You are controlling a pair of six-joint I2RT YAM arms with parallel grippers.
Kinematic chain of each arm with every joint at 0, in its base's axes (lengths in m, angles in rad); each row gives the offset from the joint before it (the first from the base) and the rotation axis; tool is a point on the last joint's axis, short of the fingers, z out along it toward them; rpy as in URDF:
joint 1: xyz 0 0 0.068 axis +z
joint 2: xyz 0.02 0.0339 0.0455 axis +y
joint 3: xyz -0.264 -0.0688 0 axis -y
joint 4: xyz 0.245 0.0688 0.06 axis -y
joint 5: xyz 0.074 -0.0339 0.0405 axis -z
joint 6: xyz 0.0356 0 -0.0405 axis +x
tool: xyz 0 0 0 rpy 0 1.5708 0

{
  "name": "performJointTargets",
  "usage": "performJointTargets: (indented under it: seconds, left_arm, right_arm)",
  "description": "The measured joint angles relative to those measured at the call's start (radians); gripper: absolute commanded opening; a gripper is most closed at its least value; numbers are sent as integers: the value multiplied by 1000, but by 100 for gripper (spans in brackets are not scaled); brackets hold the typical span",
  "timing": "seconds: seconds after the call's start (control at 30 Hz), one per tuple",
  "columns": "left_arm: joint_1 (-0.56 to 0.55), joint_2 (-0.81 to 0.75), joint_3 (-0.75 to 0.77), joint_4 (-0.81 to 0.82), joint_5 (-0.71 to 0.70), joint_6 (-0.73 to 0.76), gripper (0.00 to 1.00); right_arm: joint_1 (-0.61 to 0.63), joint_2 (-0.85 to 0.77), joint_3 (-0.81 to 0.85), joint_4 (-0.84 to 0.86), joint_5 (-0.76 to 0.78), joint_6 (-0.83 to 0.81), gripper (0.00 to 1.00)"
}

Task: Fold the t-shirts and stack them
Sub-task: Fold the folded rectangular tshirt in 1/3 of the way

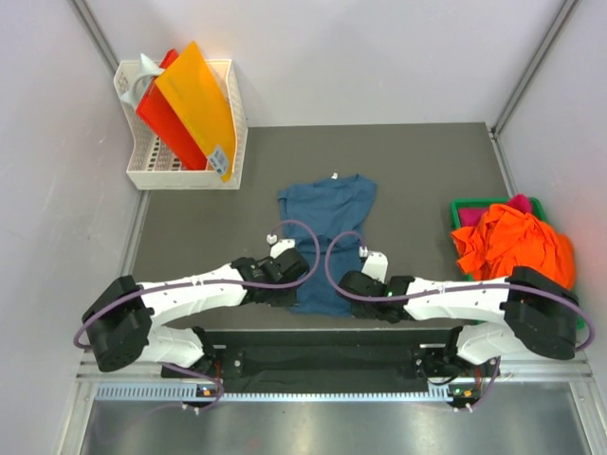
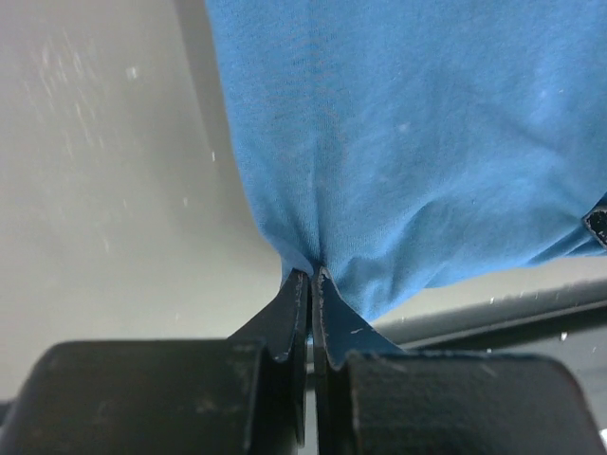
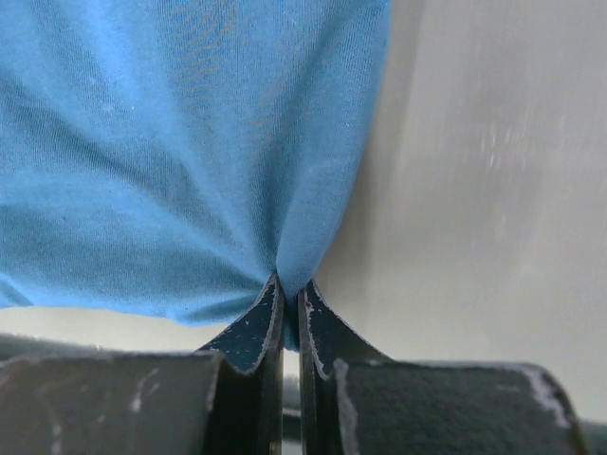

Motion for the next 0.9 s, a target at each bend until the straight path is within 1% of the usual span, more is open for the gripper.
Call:
performJointTargets:
  seconds: [0.07,0.1,0.13,0.17,0.2,0.23,0.27,0.3,0.33,0.37,0.4,0.43,0.47,0.5,0.53,0.57,0.6,0.63,0.73,0.9]
  left_arm:
    - [-17,-12,0,-24,0,-13,0]
    - [-26,-19,-2,-35,0,-19,0]
    - [-31,-26,-2,-44,-2,-24,0]
    - [-38,-34,-4,-53,-6,-29,10]
    - [-44,-44,-5,-63,-11,-34,16]
    - [-48,-55,-4,-71,-22,-35,29]
    - [-51,-72,-2,-83,-39,-36,39]
    - [-53,-88,3,-95,-50,-28,52]
    - [-55,-106,20,-118,-71,-22,56]
    - [-56,-126,42,-128,-95,-13,59]
    - [-56,-148,72,-130,-122,-3,59]
    - [-55,-172,114,-126,-157,14,59]
    - [-54,-188,142,-117,-180,26,59]
    - [-53,-205,175,-103,-208,43,57]
    - [-52,-216,201,-87,-233,60,51]
    - [-50,-223,221,-69,-263,74,49]
    - [-47,-226,232,-55,-286,83,46]
    - [-42,-226,238,-35,-322,87,38]
    - [-27,-221,229,-21,-402,60,26]
    - [-18,-211,190,-16,-476,1,24]
  right_arm:
    - [26,-10,-3,-22,-1,27,1]
    - [33,-13,-4,-32,-1,35,8]
    - [40,-15,-3,-41,0,42,28]
    - [43,-16,-3,-48,1,47,38]
    - [44,-18,0,-54,2,55,48]
    - [45,-18,11,-80,9,46,70]
    - [45,-17,26,-108,16,34,76]
    - [44,-17,48,-138,24,23,79]
    - [42,-16,81,-172,37,-2,82]
    - [40,-16,123,-197,49,-26,83]
    - [34,-14,172,-216,61,-52,83]
    - [27,-9,242,-222,78,-89,79]
    - [21,-5,287,-218,89,-114,70]
    - [13,2,339,-211,99,-146,58]
    - [6,8,371,-196,108,-173,29]
    - [-6,18,403,-175,116,-206,11]
    - [-17,31,419,-150,122,-239,0]
    - [-30,48,425,-129,124,-266,0]
    - [-71,130,429,-90,116,-324,0]
    - [-115,292,430,-55,79,-399,0]
